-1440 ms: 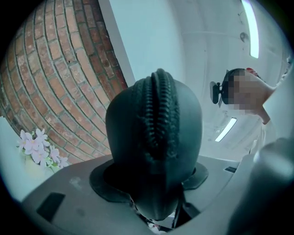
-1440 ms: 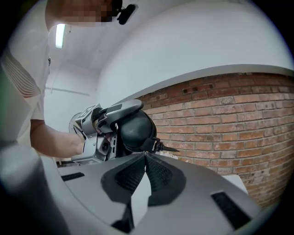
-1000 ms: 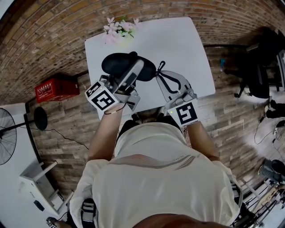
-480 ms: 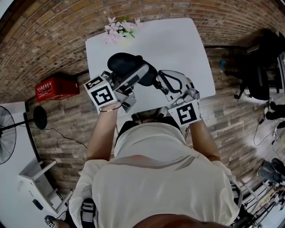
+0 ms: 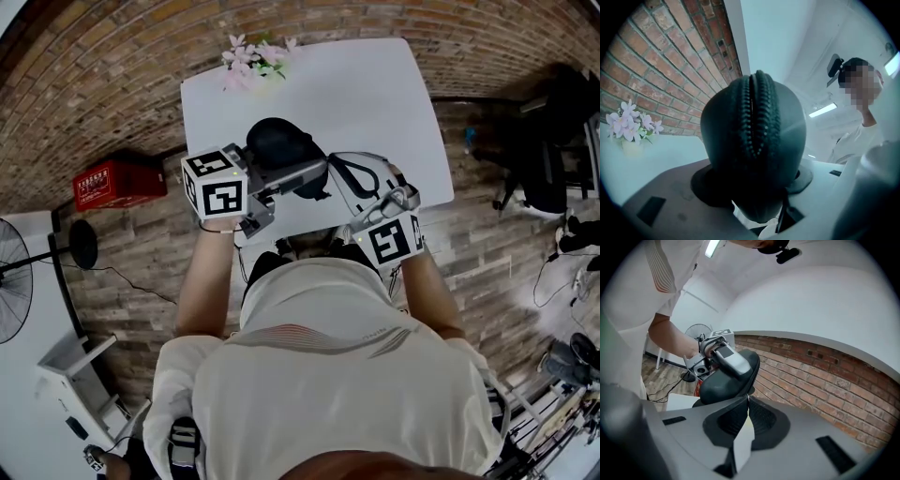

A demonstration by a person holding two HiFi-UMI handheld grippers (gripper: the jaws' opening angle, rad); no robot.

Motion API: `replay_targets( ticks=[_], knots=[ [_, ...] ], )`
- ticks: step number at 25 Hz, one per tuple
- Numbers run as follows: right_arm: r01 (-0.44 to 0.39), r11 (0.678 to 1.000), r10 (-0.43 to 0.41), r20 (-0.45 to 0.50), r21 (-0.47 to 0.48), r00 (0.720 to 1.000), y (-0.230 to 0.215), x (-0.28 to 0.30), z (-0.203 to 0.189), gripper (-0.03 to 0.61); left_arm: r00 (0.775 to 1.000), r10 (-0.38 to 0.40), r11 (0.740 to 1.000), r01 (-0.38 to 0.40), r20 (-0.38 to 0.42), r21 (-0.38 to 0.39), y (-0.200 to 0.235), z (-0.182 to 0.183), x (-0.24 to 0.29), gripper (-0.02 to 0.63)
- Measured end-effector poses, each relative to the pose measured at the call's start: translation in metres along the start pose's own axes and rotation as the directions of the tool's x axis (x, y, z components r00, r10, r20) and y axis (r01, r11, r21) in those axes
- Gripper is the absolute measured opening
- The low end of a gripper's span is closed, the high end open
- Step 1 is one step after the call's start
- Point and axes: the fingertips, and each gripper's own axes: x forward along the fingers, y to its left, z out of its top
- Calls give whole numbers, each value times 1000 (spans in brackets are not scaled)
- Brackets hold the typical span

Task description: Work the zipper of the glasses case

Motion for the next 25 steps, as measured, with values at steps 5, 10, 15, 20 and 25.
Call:
replay_targets(
  ticks=[5, 10, 15, 20, 25],
  knots=[
    [-30, 999, 30, 14, -26, 999, 3, 0, 3, 58, 993, -33, 999, 36, -112, 23, -7, -21, 6, 261],
    [-73, 997, 75, 47, -37, 996, 5, 0, 7, 60, 972, -58, 996, 71, -229, 49, -10, -43, 9, 262],
    [-60, 998, 62, 59, -30, 996, -1, 0, 9, 58, 925, -40, 992, 82, -378, 94, -11, -74, 14, 265],
    [-63, 995, 67, 51, -72, 996, -2, 1, 7, 61, 879, -37, 991, 94, -475, 98, -8, -95, 16, 267],
    [-90, 991, 93, 32, -100, 995, 4, 2, 3, 61, 822, -19, 987, 106, -569, 120, -3, -112, 13, 267]
  ],
)
